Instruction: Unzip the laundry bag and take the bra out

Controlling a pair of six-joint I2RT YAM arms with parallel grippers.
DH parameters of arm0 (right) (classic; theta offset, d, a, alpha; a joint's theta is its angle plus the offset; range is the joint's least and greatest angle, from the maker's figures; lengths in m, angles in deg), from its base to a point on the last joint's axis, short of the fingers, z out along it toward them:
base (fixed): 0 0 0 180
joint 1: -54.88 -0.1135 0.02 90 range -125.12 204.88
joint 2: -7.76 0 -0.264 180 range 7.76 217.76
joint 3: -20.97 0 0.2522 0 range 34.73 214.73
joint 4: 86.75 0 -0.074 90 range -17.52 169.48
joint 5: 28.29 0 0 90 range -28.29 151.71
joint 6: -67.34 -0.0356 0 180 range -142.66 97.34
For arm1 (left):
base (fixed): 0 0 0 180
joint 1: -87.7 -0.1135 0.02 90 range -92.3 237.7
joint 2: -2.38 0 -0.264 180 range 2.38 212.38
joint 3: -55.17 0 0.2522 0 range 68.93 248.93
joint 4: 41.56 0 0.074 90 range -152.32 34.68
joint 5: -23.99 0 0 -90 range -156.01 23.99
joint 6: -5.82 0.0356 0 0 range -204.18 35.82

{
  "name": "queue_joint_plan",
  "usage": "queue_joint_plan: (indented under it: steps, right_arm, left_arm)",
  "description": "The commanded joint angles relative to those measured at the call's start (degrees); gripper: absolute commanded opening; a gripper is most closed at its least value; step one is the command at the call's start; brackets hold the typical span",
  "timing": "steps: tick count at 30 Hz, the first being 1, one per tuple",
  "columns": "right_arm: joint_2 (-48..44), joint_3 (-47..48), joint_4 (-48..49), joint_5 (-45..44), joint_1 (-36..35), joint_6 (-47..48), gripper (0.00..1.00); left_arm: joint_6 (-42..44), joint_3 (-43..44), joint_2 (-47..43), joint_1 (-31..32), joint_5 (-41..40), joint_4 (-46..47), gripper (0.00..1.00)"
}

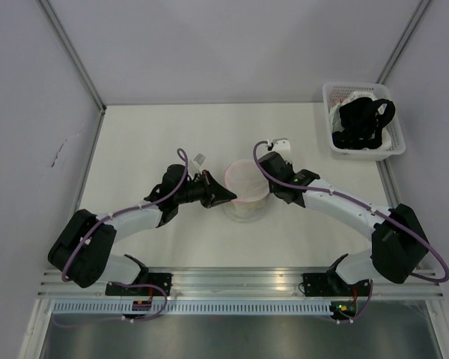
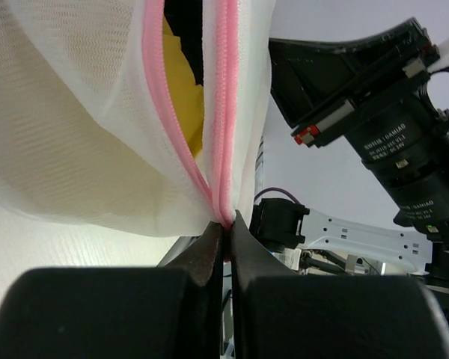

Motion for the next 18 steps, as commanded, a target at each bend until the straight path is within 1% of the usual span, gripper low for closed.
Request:
queue_joint_plan:
  steps: [1, 4, 5, 6, 7, 8, 9, 10, 11, 12, 13, 15, 16, 18]
  right_arm:
    - [3.0, 2.7, 4.1, -7.8, 3.1, 4.0, 0.00]
    - [2.0, 2.5, 4.0, -6.8, 3.3, 3.4, 0.00]
    - [1.4, 2.3, 3.8, -6.6, 3.3, 3.1, 0.00]
    - [-0.2, 1.4, 3.4, -6.5, 3.2, 2.8, 0.00]
    - [-1.2, 0.9, 2.8, -5.7, 3.4, 2.3, 0.01]
    - [-2.2, 0.2, 2.3, -5.0, 3.3, 2.4, 0.06]
    - [-4.4, -1.0, 2.0, -4.5, 3.2, 2.3, 0.16]
    - [-5.6, -1.5, 0.9, -3.8, 3.2, 2.2, 0.33]
    - [-8.2, -2.0, 0.4, -1.4, 3.2, 2.3, 0.39]
    - [-9.3, -2.9, 0.0, 0.1, 3.2, 2.6, 0.46]
    - [-10.6, -3.4, -0.8, 1.5, 3.1, 2.6, 0.58]
    - [-14.2, -3.7, -2.1, 4.9, 2.9, 2.9, 0.67]
    - [-15.3, -3.9, -2.8, 6.9, 2.7, 3.2, 0.72]
    - [-18.2, -3.7, -3.3, 10.8, 2.2, 4.0, 0.75]
  left_arm:
    - [3.7, 1.8, 0.1, -0.4, 5.8, -0.7, 0.02]
    - [3.9, 1.8, -0.2, -0.7, 6.6, -0.7, 0.02]
    - [3.7, 1.7, -1.0, -0.9, 6.6, -0.7, 0.08]
    - [3.8, 1.2, -1.5, -1.2, 6.2, -0.7, 0.39]
    - [3.7, 0.9, -2.2, -1.4, 5.8, -1.2, 0.55]
    - [3.6, 0.7, -3.2, -1.6, 5.2, -1.9, 0.70]
    - [3.5, 0.0, -5.4, -1.9, 4.3, -2.7, 0.94]
    - [3.9, -0.4, -6.6, -2.0, 2.5, -4.3, 1.00]
    - [4.2, -0.8, -7.8, -2.1, 1.6, -5.6, 1.00]
    - [4.3, -1.1, -10.8, -2.3, -0.2, -7.0, 1.00]
    - [4.6, -1.4, -12.2, -2.3, -1.1, -8.9, 1.00]
    - [4.7, -2.6, -15.7, -2.5, -4.1, -11.3, 1.00]
    - [5.0, -2.9, -19.3, -2.6, -5.1, -14.0, 1.00]
    - [5.2, -3.8, -22.6, -2.7, -8.2, -16.5, 1.00]
